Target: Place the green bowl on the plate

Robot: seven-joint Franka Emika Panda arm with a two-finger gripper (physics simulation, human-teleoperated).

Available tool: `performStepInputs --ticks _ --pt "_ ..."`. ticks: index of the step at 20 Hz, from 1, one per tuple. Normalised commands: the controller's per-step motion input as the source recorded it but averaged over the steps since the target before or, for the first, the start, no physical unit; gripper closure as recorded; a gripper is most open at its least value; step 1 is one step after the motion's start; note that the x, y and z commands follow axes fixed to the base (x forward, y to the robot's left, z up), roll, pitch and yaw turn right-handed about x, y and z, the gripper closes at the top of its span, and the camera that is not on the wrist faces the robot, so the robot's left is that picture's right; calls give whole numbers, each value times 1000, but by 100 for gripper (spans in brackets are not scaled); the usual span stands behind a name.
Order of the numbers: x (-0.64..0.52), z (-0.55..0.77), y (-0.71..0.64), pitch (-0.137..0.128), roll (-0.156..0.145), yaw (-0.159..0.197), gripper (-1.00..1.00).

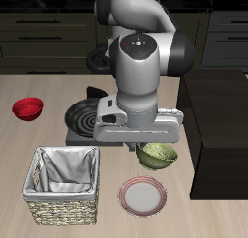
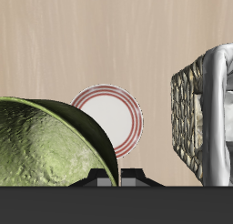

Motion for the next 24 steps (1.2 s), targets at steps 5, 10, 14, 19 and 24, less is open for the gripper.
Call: performStepInputs --ticks 5,10,14,19,24 --pt "29 -146 59 18 -32 16 100" --pt "-1 -69 98 8 -14 13 100" --pt "77 -178 161 17 -2 22 100" --pt "75 -103 100 8 6 7 100" --pt "91 -96 -6 5 -7 6 100"
